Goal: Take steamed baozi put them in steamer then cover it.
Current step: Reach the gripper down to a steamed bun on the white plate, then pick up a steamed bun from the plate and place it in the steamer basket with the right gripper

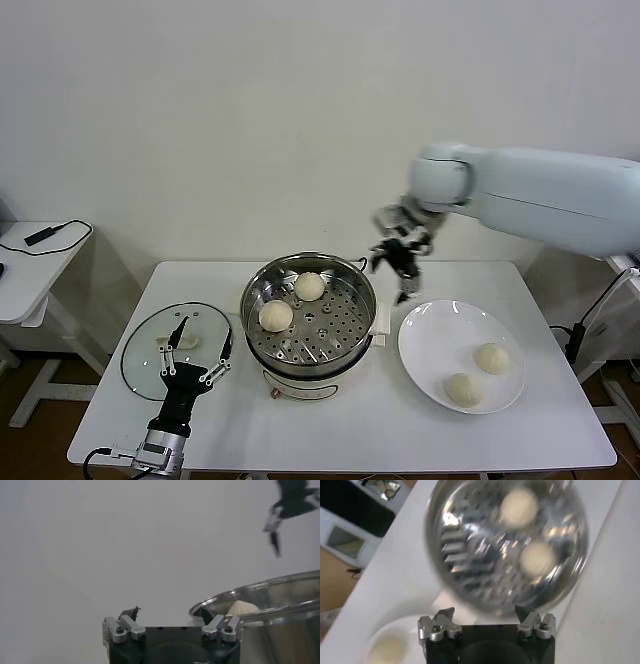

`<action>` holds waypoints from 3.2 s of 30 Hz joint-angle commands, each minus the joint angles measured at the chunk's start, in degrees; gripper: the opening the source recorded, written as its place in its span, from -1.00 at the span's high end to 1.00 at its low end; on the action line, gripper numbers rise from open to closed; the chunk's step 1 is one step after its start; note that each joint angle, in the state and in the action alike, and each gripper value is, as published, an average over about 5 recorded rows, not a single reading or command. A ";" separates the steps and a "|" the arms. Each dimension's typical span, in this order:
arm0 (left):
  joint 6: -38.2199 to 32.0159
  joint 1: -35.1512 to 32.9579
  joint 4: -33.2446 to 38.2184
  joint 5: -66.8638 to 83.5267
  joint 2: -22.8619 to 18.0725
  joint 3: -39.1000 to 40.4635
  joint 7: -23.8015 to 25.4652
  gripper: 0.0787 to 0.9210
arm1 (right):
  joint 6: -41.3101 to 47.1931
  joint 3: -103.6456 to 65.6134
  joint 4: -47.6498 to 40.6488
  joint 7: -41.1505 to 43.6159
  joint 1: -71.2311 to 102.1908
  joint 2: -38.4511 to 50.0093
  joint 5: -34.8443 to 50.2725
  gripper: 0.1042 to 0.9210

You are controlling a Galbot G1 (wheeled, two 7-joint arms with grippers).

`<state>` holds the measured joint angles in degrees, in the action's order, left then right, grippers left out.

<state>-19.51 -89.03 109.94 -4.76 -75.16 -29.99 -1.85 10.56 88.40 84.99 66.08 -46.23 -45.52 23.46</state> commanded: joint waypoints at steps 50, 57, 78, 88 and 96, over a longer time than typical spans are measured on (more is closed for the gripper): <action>-0.42 -0.03 -1.59 -0.56 -0.33 -1.23 -0.13 -0.77 | -2.97 -9.20 -5.49 -5.11 29.78 11.57 -10.37 -0.42; -0.39 0.13 -1.57 -0.55 -0.43 -1.18 -0.19 -0.77 | -3.27 -8.57 -3.35 -4.65 26.05 12.85 -9.88 -0.28; -0.59 0.09 -0.59 -0.44 0.07 -0.79 -0.25 -0.77 | -22.41 -5.96 5.60 0.74 -9.02 -9.82 -10.91 -0.28; -0.90 -0.26 -0.37 -0.41 0.20 -0.89 -0.16 -0.77 | -31.88 -6.06 8.98 -4.77 -1.81 -18.44 -19.87 -0.28; -0.93 0.04 -0.49 -0.30 0.16 -0.72 -0.19 -0.77 | -39.21 -6.91 7.09 -8.37 5.03 -21.82 -29.87 -0.28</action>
<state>-20.40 -89.00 109.53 -5.09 -75.01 -30.73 -2.09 -19.45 81.90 91.71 61.37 -45.71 -61.06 3.29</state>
